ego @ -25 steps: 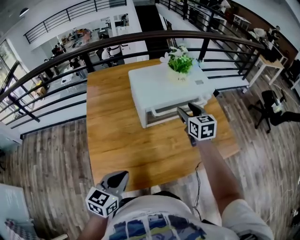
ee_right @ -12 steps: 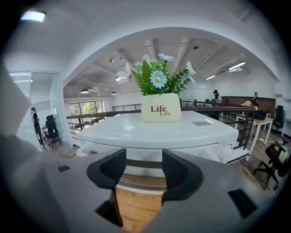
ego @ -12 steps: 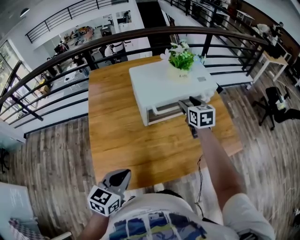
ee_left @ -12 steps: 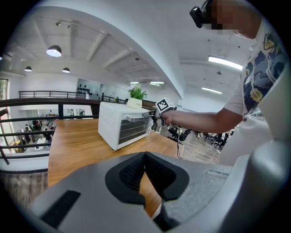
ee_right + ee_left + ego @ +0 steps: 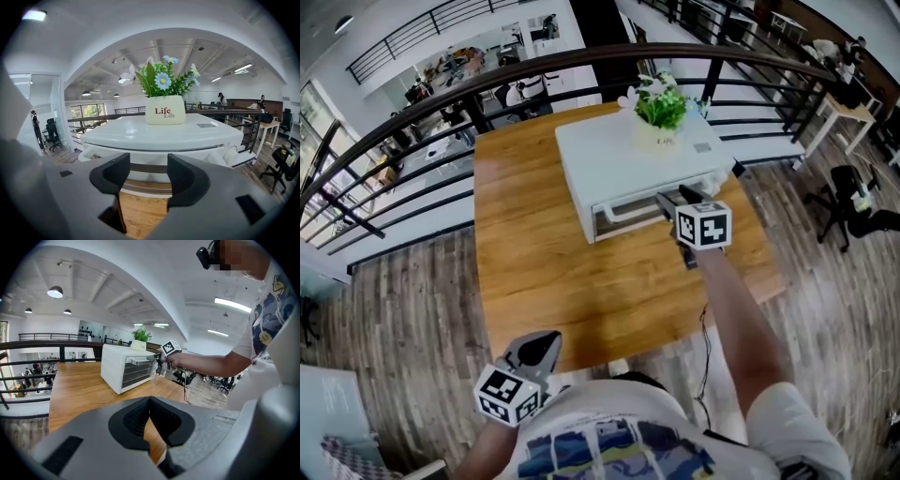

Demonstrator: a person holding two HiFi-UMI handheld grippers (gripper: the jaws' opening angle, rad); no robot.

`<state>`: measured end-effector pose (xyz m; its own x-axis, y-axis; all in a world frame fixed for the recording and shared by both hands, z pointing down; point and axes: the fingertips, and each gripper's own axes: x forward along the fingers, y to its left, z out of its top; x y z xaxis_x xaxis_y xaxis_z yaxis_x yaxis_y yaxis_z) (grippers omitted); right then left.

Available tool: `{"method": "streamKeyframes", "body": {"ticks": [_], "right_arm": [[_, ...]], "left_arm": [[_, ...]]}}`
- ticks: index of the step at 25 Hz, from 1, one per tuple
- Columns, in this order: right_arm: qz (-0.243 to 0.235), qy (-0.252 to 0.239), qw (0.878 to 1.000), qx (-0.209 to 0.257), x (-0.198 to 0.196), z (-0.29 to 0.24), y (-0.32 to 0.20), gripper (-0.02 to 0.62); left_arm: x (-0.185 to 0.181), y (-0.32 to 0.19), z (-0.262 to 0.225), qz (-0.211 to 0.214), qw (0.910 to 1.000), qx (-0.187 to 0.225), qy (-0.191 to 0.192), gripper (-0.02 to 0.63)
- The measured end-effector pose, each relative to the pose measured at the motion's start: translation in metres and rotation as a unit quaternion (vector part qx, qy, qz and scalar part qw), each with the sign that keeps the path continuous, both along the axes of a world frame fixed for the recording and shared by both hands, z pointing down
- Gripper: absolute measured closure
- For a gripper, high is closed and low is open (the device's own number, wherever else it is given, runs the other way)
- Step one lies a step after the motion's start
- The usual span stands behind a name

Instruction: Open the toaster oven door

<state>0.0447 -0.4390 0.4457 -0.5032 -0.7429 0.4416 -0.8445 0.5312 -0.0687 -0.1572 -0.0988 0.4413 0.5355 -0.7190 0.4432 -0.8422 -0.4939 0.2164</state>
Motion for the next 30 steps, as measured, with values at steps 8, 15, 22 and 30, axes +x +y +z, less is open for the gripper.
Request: {"method": "streamKeyframes", "body": {"ticks": [8,15,22,30], "right_arm": [[0.002,-0.003,1.000,0.001,0.002,-0.003,0.006,0.347],[0.003,-0.004,1.000,-0.003,0.006,0.005,0.015,0.347],[0.008,-0.005,1.000,0.011,0.014,0.008,0.023,0.348],[0.013,-0.005,1.000,0.004,0.021,0.022,0.031,0.348]], "left_arm": [[0.000,0.001,-0.007,0.000,1.0000,-0.002,0.004,0.603],[0.000,0.007,-0.005,0.002,1.0000,-0.003,0.002,0.603],[0.009,0.007,0.002,0.009,1.0000,0.000,0.003,0.603],[0.013,0.004,0.003,0.018,0.9998,0.003,0.002,0.603]]}}
